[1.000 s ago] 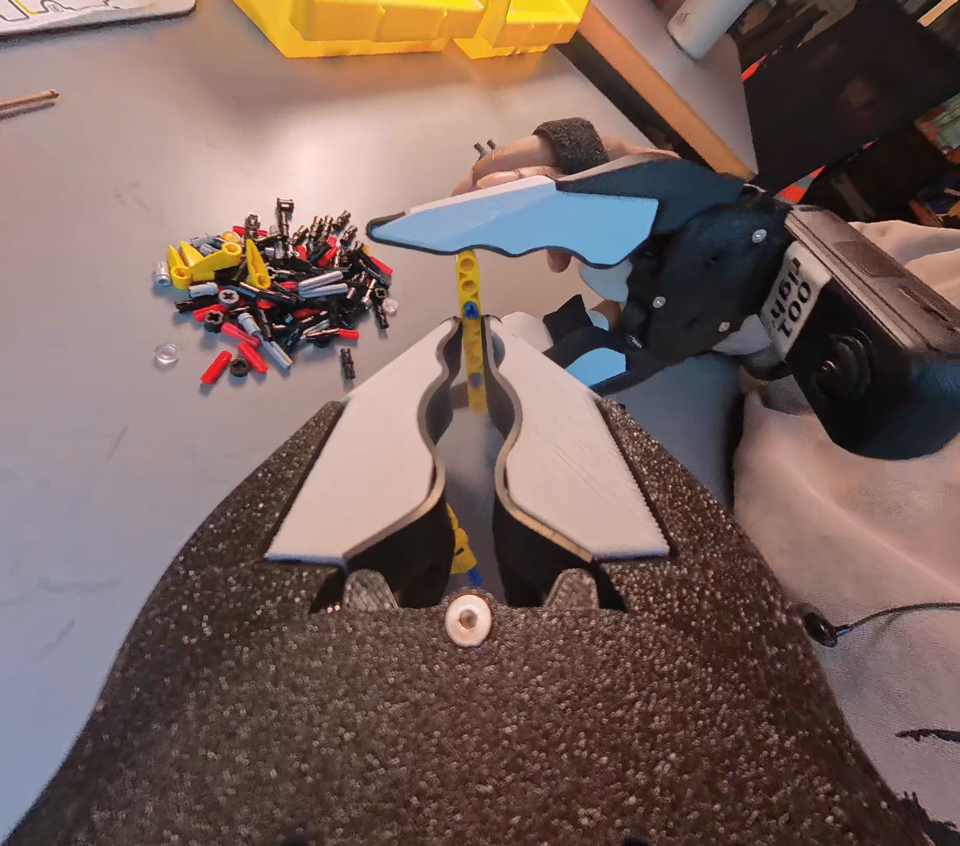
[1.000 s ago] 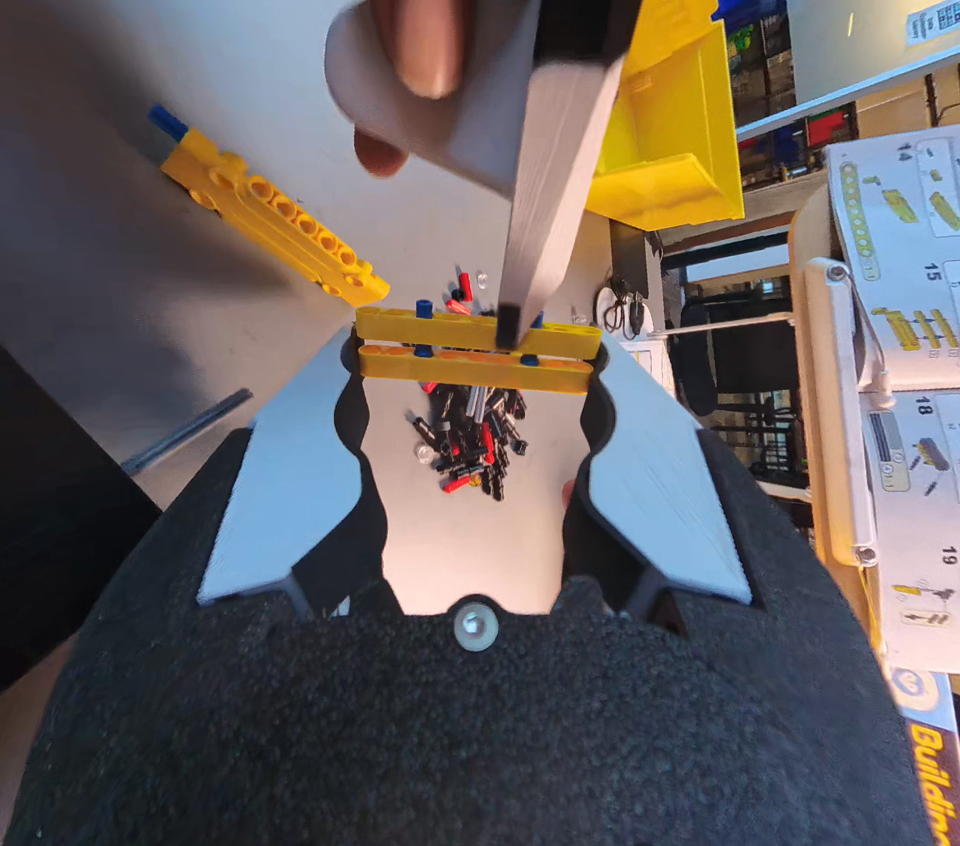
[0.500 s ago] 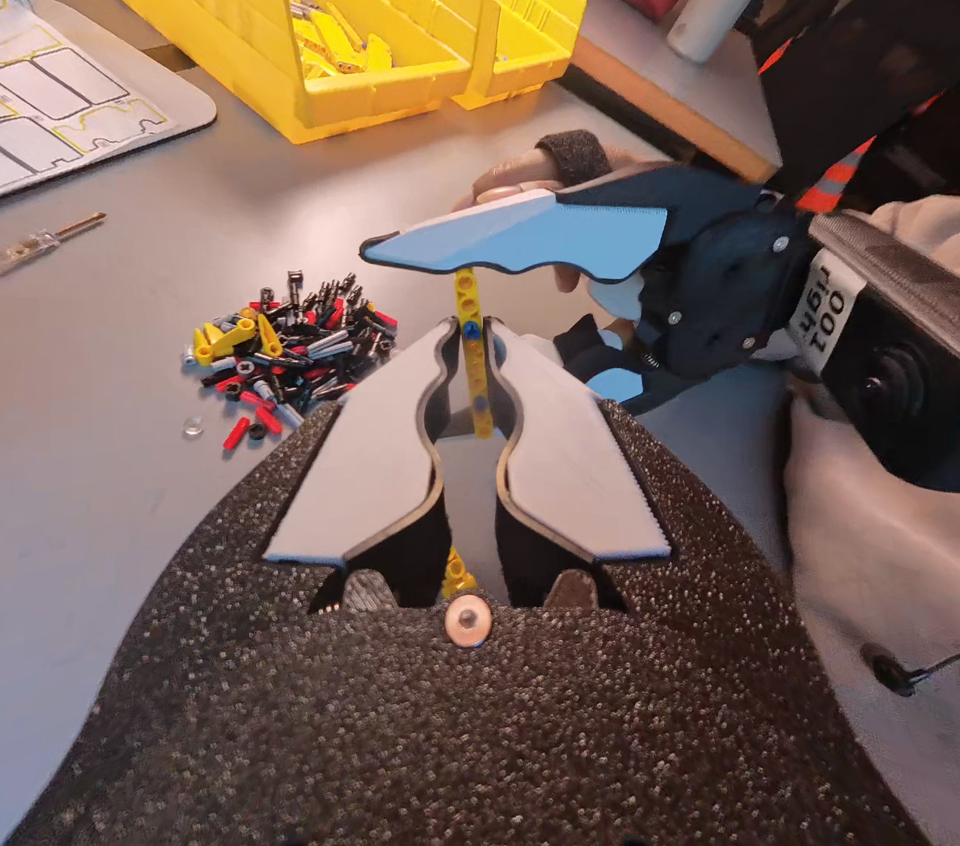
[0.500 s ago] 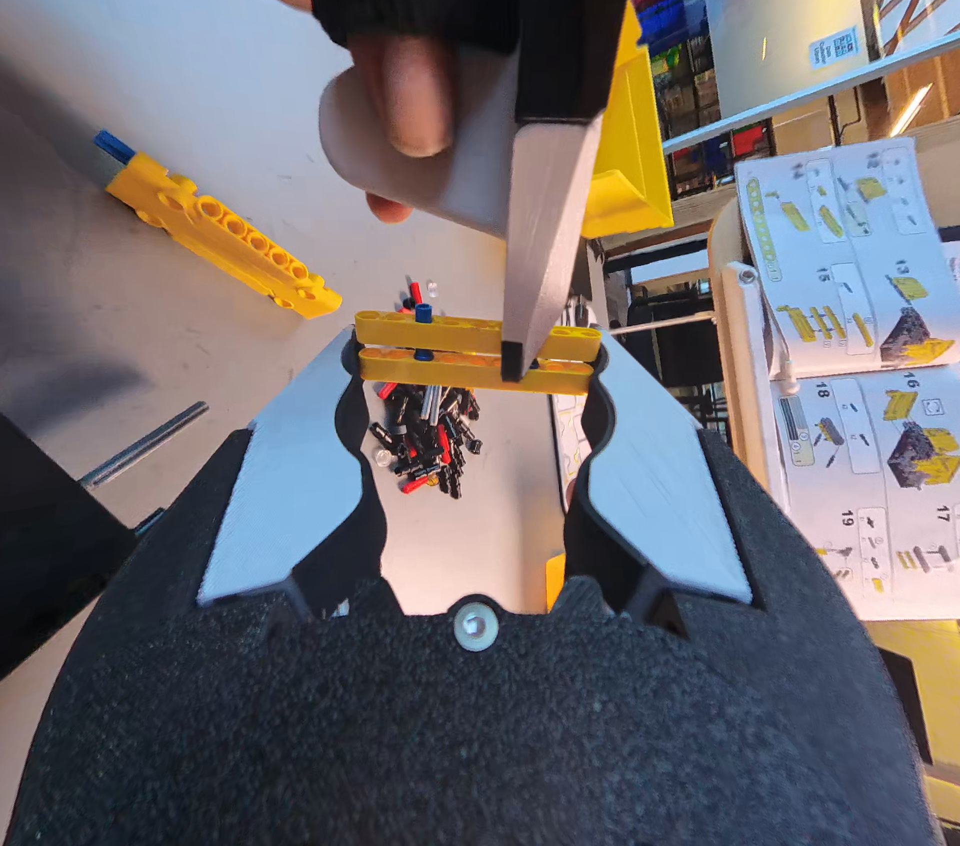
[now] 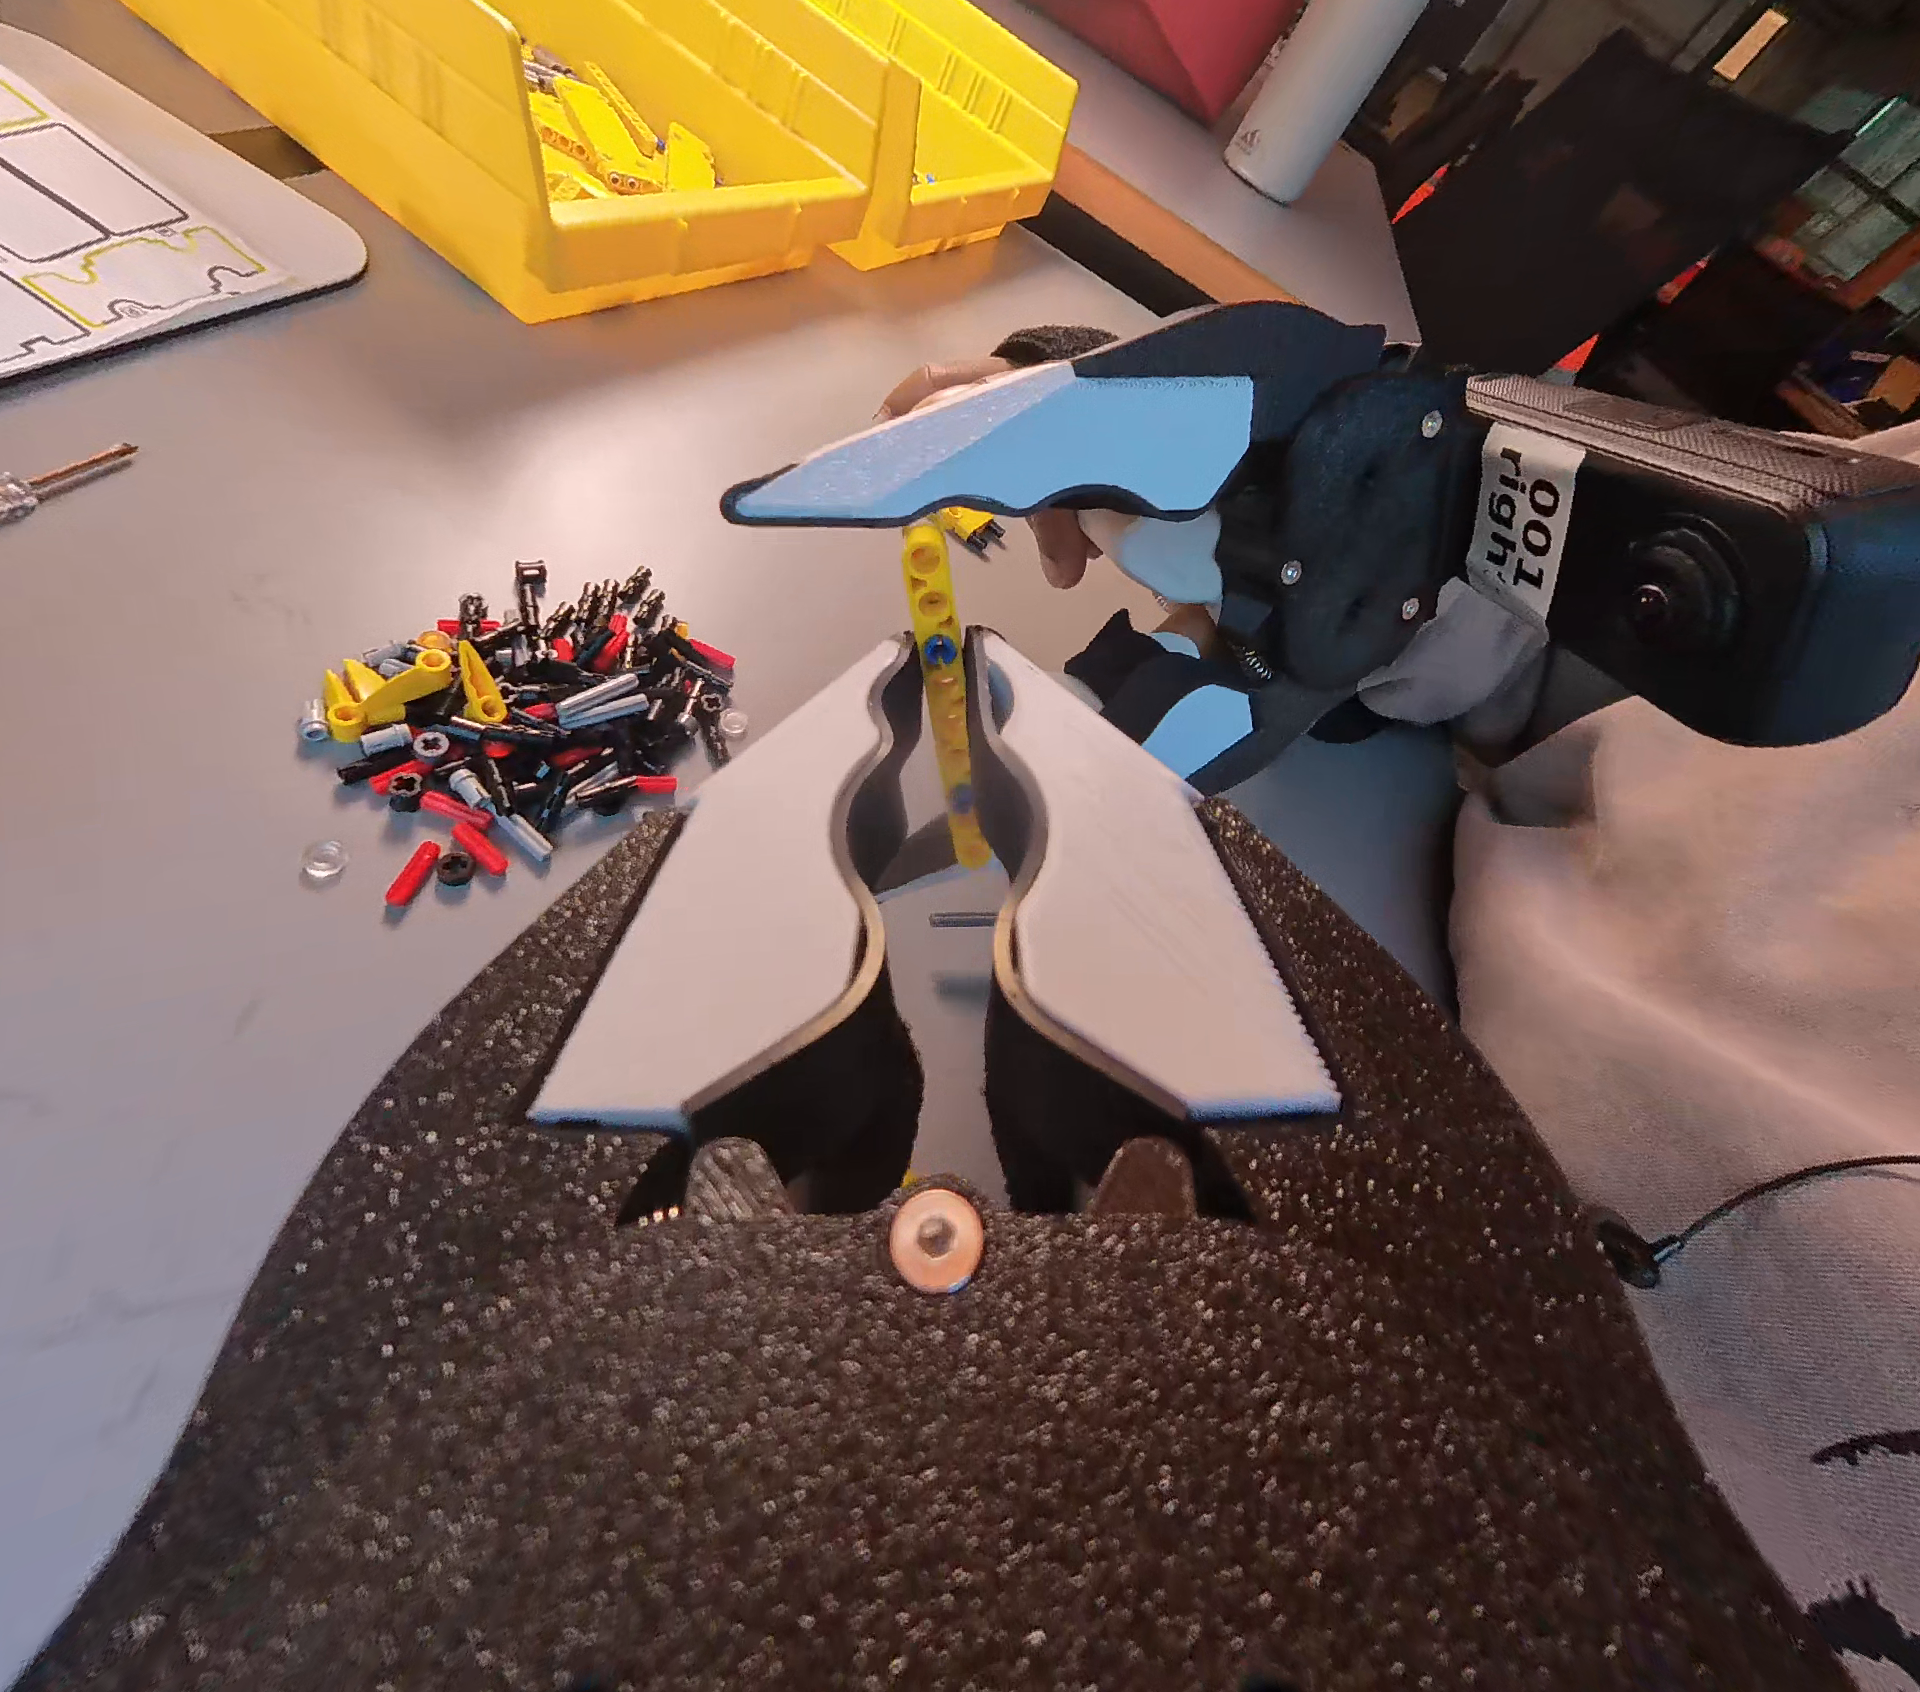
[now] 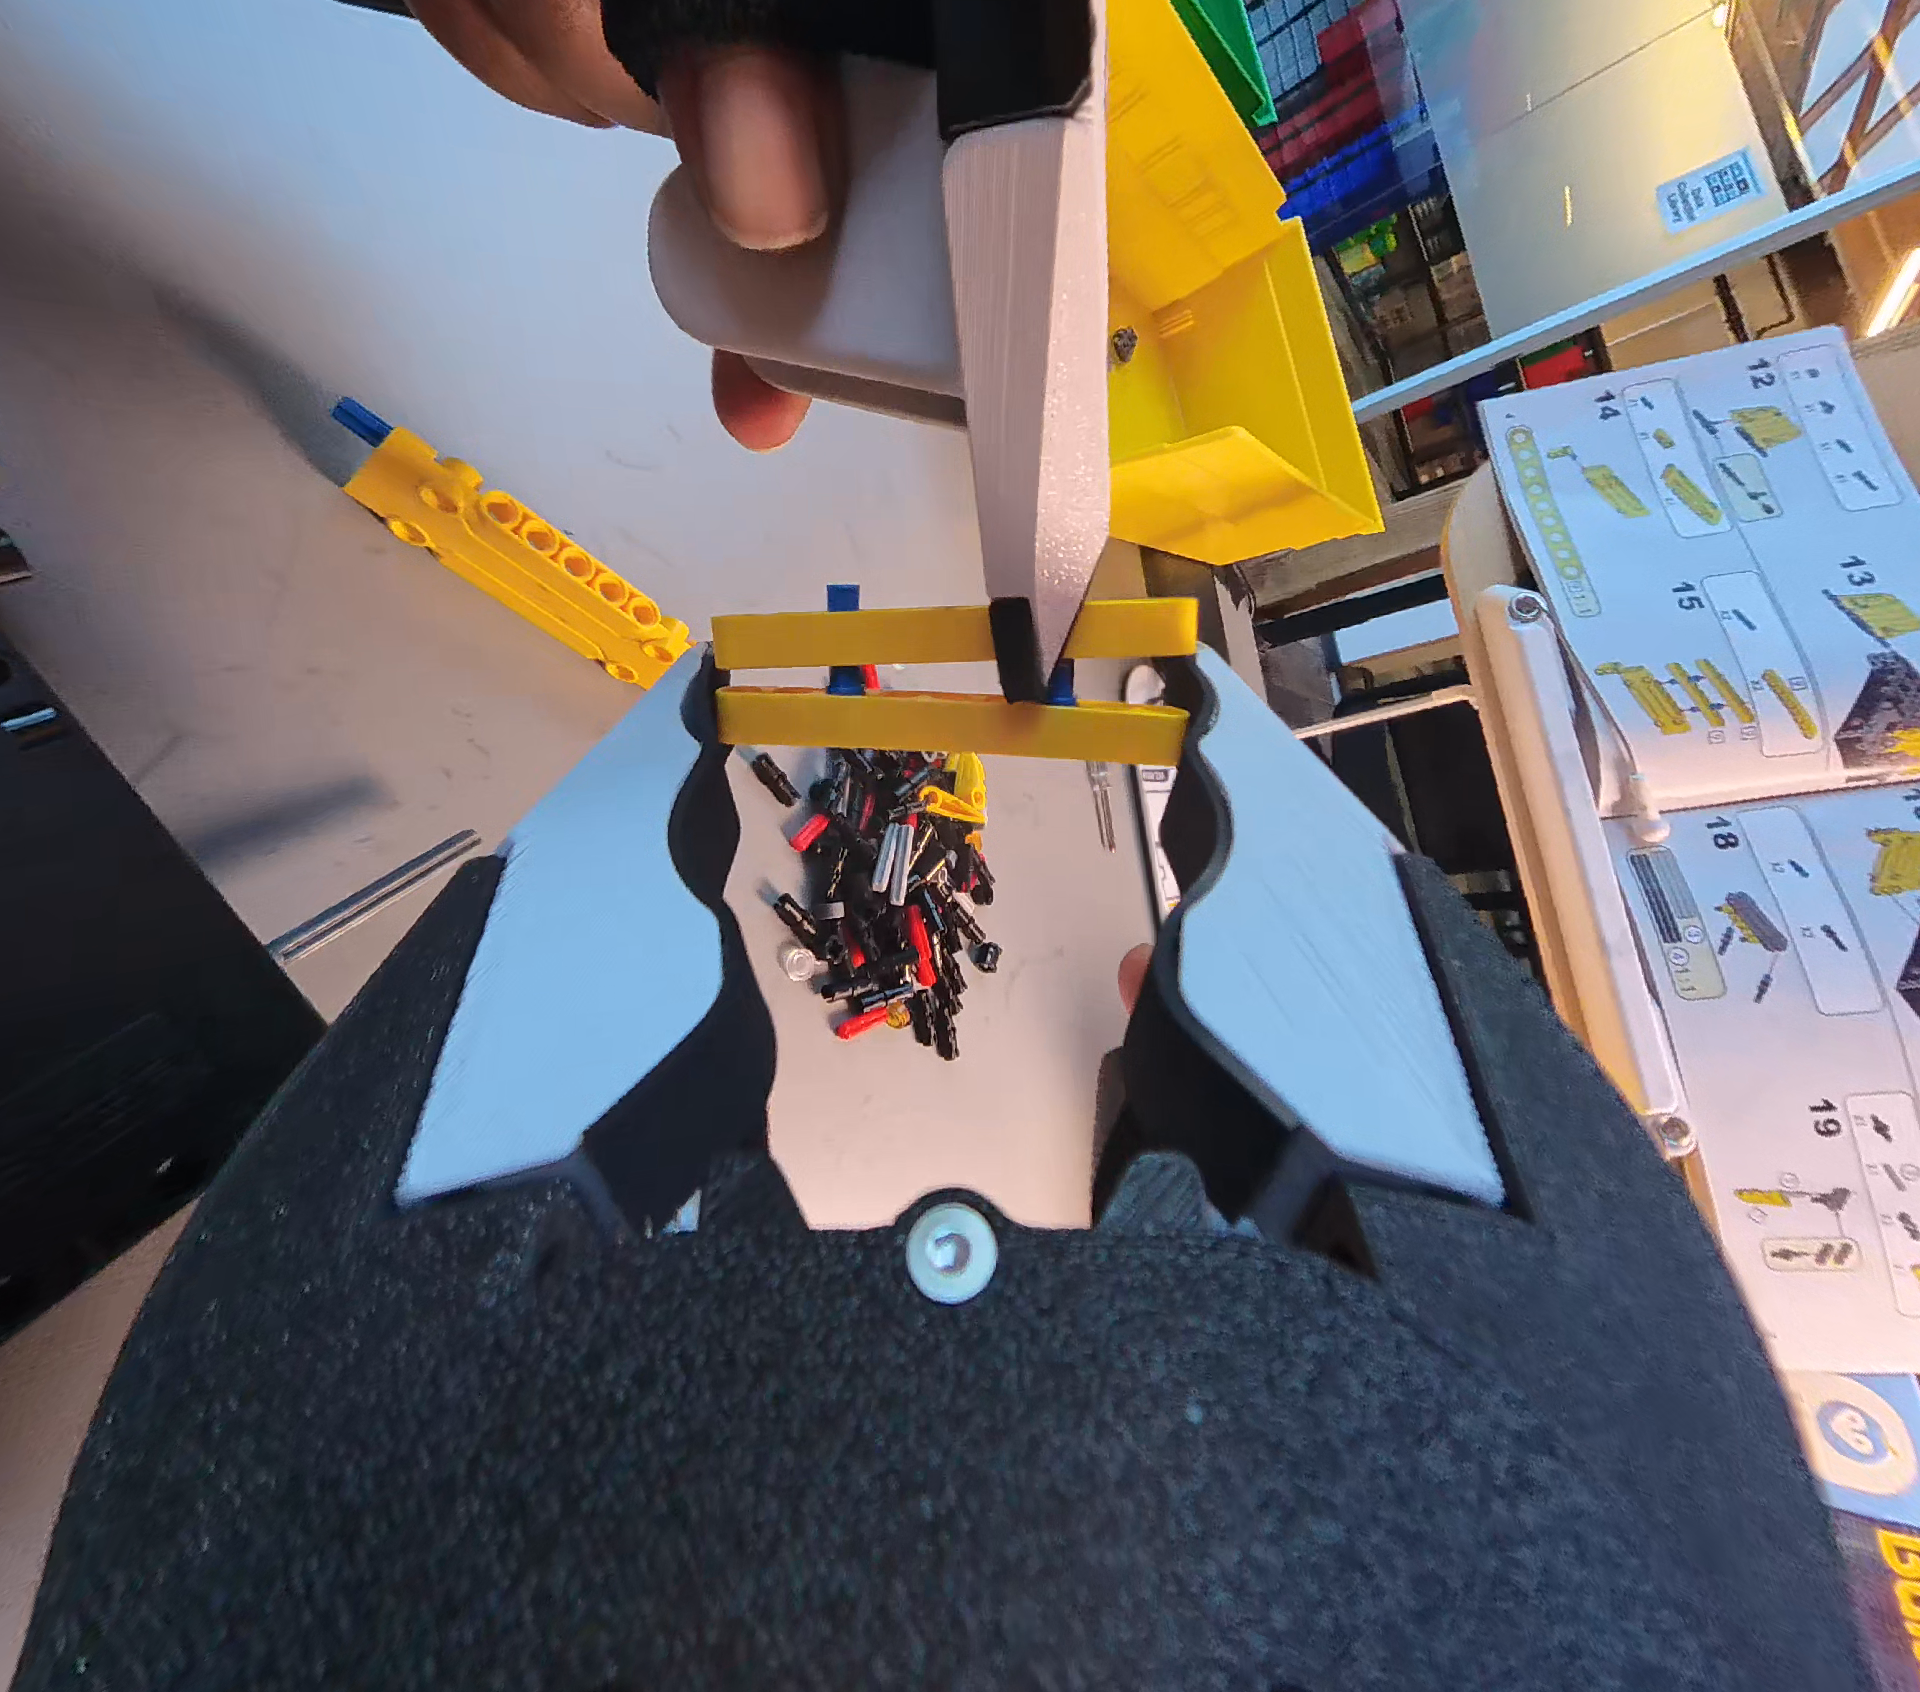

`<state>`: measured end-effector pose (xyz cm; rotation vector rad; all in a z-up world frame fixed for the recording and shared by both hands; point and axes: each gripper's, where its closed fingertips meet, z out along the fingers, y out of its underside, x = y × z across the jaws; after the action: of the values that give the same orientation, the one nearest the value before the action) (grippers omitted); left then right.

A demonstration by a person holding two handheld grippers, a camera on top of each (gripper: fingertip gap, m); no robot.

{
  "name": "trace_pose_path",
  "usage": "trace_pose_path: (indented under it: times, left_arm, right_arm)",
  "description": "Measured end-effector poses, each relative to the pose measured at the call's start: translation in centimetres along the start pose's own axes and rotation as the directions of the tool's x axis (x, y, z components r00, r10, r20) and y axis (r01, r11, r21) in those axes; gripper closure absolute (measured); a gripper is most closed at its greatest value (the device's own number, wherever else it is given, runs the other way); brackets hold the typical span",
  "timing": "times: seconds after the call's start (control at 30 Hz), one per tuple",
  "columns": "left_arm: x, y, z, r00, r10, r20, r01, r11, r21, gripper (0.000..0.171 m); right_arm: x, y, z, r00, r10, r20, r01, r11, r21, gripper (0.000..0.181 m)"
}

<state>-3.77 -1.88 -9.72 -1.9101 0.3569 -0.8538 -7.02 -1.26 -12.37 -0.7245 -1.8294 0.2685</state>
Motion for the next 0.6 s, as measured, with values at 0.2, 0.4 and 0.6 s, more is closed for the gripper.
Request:
trace_pose_path:
  times: [0.2, 0.4, 0.6]
  left_arm:
    - [0.0, 1.1, 0.2, 1.0, -0.008, -0.01, 0.007, 0.997, -0.077, 0.164]
    - [-0.2, 3.1, 1.0, 0.998, 0.054, 0.01, -0.053, 0.989, -0.135, 0.163]
    - [0.2, 4.0, 0.9, 0.999, 0.033, -0.021, -0.036, 0.984, -0.174, 0.164]
  right_arm:
    - [-0.8, 0.5, -0.1, 0.998, -0.055, 0.033, 0.055, 0.998, -0.007, 0.098]
    - [-0.6, 1.5, 0.1, 0.997, -0.079, 0.011, 0.08, 0.995, -0.06, 0.098]
    - [-0.7, 1.3, -0.1, 0.997, -0.07, 0.02, 0.071, 0.997, -0.042, 0.098]
